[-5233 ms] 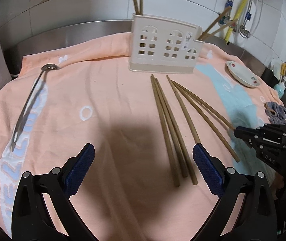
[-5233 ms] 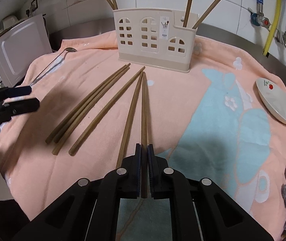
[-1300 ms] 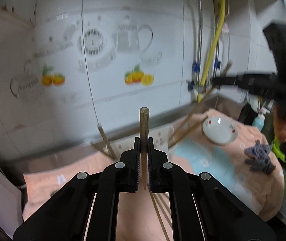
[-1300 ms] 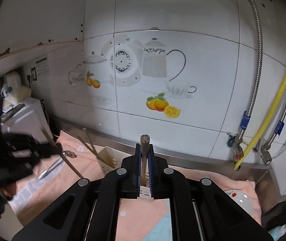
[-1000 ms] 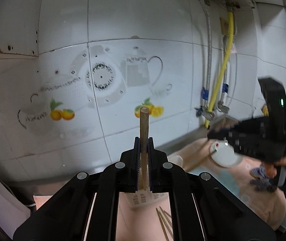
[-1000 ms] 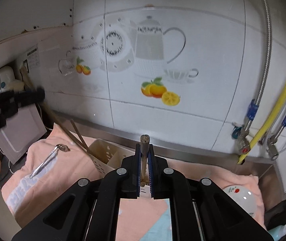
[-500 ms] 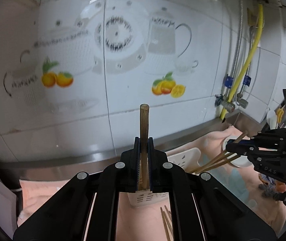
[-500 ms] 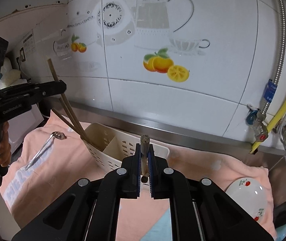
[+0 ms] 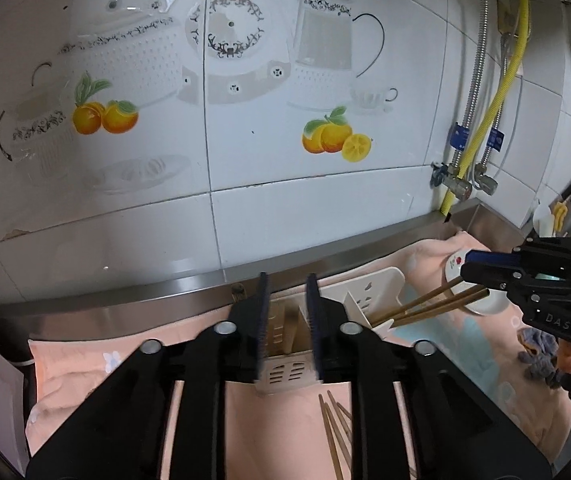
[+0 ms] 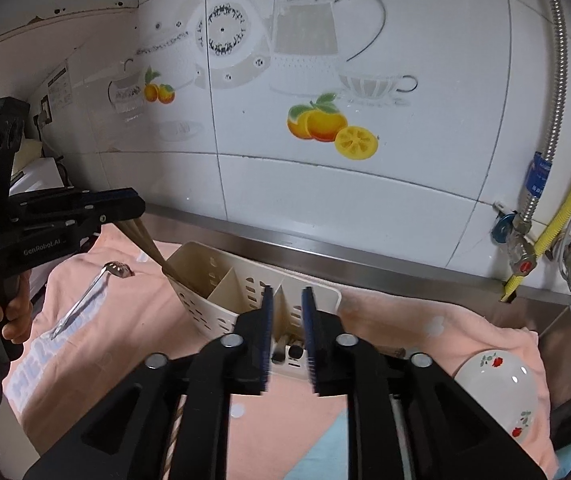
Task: Organize utensils
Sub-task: 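Lower the chopsticks into the white holder and open both tools, then close the right tool on a loose chopstick while the left tool grasps another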
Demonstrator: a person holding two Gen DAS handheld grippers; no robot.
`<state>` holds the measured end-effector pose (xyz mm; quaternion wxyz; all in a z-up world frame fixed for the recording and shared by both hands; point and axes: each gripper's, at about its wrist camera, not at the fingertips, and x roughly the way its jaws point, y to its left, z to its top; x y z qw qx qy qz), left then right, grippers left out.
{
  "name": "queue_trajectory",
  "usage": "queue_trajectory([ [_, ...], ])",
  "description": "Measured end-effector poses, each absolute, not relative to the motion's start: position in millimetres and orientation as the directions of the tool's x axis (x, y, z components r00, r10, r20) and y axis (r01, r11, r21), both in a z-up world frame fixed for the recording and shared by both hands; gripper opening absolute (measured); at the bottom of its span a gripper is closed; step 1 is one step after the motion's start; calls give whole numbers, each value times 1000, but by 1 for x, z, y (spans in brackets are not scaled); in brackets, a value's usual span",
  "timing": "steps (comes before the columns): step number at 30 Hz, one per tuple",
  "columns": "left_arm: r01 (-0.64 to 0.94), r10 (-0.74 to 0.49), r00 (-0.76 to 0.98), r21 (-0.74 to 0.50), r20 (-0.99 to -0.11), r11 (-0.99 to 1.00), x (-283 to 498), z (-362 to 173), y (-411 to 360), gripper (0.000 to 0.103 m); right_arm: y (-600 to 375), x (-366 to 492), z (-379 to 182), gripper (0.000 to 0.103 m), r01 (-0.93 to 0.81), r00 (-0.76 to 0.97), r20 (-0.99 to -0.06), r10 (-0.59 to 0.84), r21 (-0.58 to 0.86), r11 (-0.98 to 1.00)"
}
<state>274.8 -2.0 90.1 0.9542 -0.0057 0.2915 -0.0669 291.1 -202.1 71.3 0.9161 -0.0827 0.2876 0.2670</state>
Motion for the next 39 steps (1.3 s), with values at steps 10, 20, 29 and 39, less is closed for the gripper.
queue_trajectory([
  [10, 114, -129, 837, -61, -532, 992, 243, 93, 2, 50, -215, 259, 75, 39, -525, 727, -526, 441, -11, 851],
  [20, 85, -107, 849, -66, -518, 994, 191, 78, 0, 77, -220, 212, 50, 57, -540, 723, -519, 457, -11, 842],
  [29, 35, -46, 830, -31, -555, 999, 149, 35, -1, 97, -215, 176, -6, 69, -548, 693, -574, 437, -24, 836],
  [39, -25, 17, 784, -5, -621, 1000, 127, -12, -1, 98, -212, 150, -53, 72, -542, 660, -623, 418, -10, 841],
])
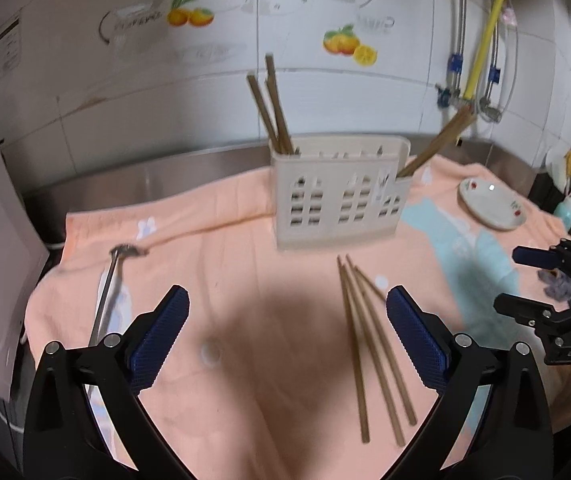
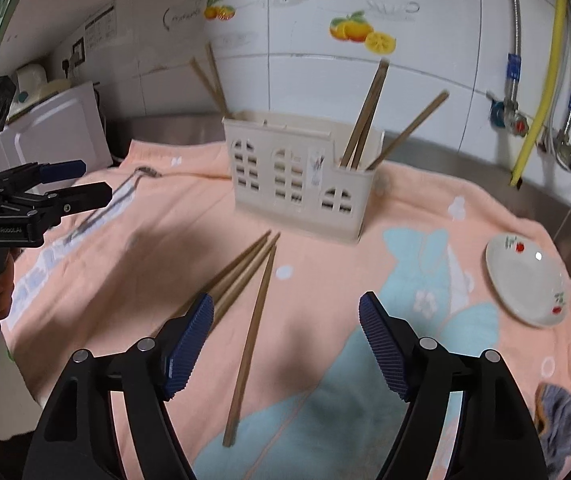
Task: Organize utensils
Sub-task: 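Close the right tool on a loose chopstick while the left tool grasps another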
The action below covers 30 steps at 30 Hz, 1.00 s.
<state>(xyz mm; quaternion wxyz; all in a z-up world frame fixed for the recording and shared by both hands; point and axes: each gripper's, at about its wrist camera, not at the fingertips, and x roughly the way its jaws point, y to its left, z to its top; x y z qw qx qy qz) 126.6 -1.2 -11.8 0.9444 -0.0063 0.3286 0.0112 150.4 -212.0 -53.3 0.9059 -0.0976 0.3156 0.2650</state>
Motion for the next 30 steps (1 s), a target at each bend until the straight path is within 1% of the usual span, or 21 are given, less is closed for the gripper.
queue_trajectory([
  [9, -91, 66, 742, -3, -667, 996, 114, -40, 7, 98, -199, 131, -95, 72, -556, 610, -675, 414, 7, 831],
  [12, -104, 64, 734, -19, -676, 994, 111, -46, 12, 98, -195, 129, -108, 69, -558, 586, -695, 416, 25, 829],
  [15, -117, 71, 728, -22, -682, 993, 108, -51, 15, 98, -193, 129, -117, 62, -556, 567, -709, 420, 48, 830],
  [16, -119, 72, 726, -22, -684, 993, 108, -53, 16, 98, -193, 131, -120, 58, -555, 557, -714, 425, 61, 830],
  [20, -130, 81, 720, -19, -689, 991, 105, -59, 18, 98, -189, 135, -128, 46, -552, 530, -730, 432, 90, 829],
  [22, -130, 80, 718, -20, -691, 991, 104, -60, 19, 98, -186, 136, -132, 37, -555, 517, -737, 435, 98, 826],
  [24, -135, 82, 716, -23, -693, 991, 103, -62, 21, 98, -185, 138, -134, 31, -553, 514, -741, 433, 100, 827],
  [26, -137, 82, 715, -25, -694, 990, 102, -63, 23, 98, -184, 141, -136, 27, -546, 512, -742, 433, 109, 831],
  [28, -139, 79, 713, -30, -696, 990, 101, -65, 25, 98, -185, 144, -137, 20, -539, 509, -744, 433, 117, 834],
  [30, -142, 80, 708, -30, -702, 989, 101, -67, 26, 98, -185, 146, -138, 18, -533, 508, -748, 427, 117, 838],
])
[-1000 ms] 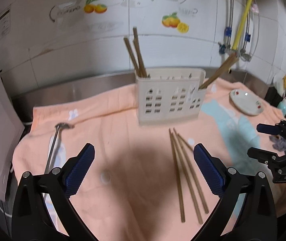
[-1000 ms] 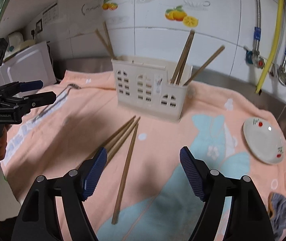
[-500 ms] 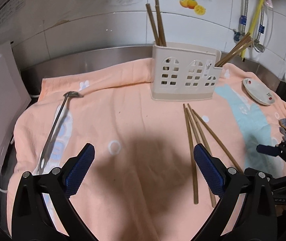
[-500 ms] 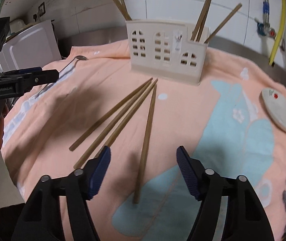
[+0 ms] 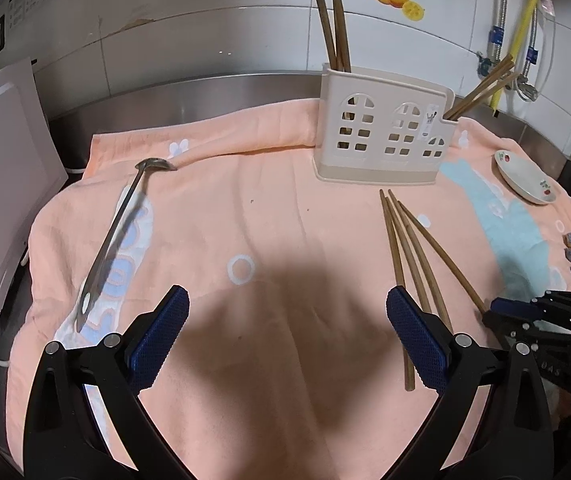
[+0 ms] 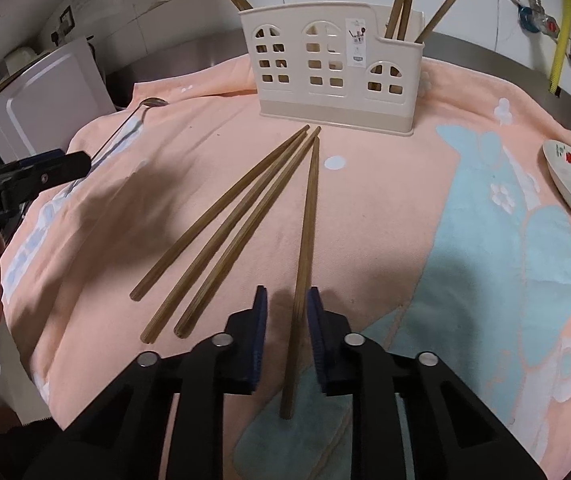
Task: Organize utensils
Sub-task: 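Close the right tool on a loose chopstick while the left tool grasps another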
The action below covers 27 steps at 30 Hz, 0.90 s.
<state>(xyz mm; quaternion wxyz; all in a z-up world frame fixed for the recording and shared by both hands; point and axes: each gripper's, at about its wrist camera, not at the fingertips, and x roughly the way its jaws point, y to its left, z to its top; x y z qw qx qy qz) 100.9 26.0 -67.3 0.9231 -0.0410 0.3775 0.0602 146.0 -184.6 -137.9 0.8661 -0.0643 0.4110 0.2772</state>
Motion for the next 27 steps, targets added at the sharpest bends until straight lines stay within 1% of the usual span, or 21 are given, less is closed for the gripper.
queue_trajectory([
  [6, -121, 63, 704, -32, -708, 992, 99, -73, 22, 98, -182, 150, -143, 10, -522, 506, -762, 404, 102, 847],
  [14, -70, 21, 685, -37, -728, 997, 100, -85, 9, 98, -176, 149, -146, 8, -523, 527, -767, 364, 44, 851],
  [24, 16, -18, 686, -9, -727, 1000, 101, -94, -23, 96, -185, 147, -143, 7, -513, 539, -752, 378, 62, 856],
  [25, 25, -25, 683, -11, -730, 1000, 102, -94, -26, 92, -186, 147, -142, 7, -512, 542, -750, 380, 64, 857],
  [27, 42, -44, 674, -21, -738, 999, 105, -96, -30, 88, -189, 146, -140, 7, -510, 546, -745, 383, 67, 857],
])
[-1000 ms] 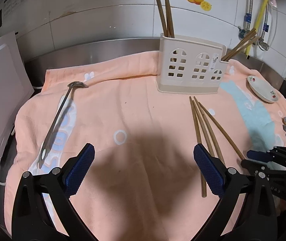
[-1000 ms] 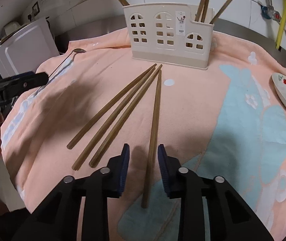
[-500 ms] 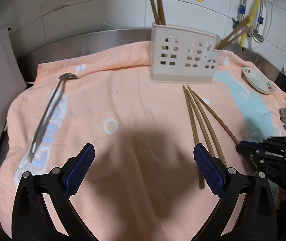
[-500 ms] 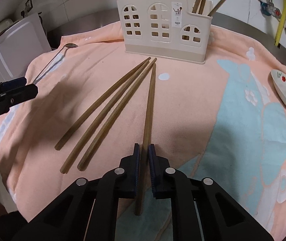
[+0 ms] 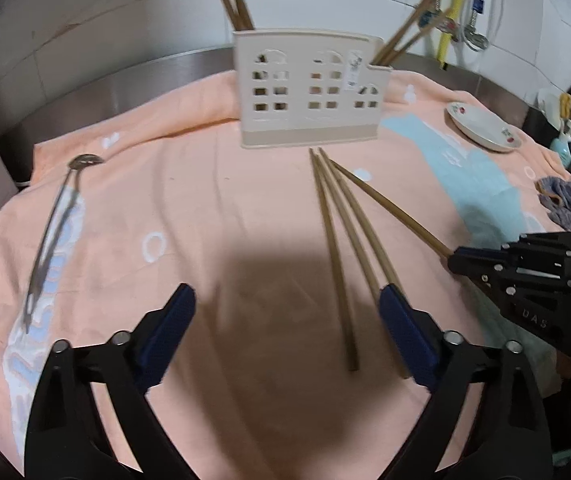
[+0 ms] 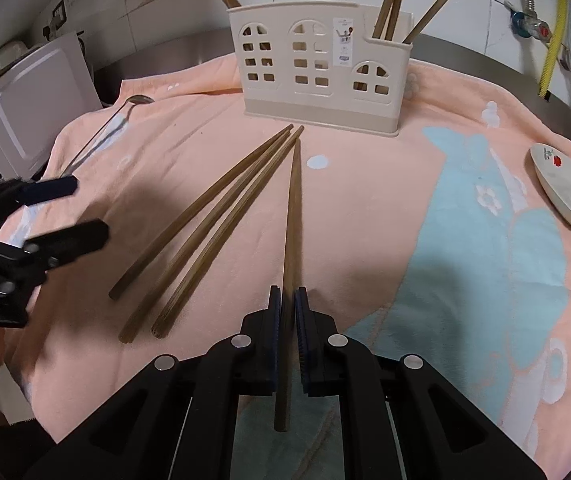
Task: Organize utensils
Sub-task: 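Close the right tool on a loose chopstick while the left tool grasps another, then lift both held chopsticks upright off the towel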
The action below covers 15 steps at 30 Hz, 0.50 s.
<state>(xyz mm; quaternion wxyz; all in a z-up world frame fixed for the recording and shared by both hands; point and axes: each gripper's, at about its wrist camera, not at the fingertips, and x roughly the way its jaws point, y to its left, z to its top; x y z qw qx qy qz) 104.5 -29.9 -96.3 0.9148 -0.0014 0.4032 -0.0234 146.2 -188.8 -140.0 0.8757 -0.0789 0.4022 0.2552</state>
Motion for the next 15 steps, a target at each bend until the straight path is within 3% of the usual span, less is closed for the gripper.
queue_trajectory([
  [8, 78, -89, 642, -51, -761, 996, 114, -106, -40, 64, -198, 142, -132, 7, -513, 561, -724, 402, 77, 855],
  [15, 108, -145, 609, -99, -780, 989, 124, -115, -47, 24, -203, 142, -131, 7, -512, 562, -715, 415, 93, 854],
])
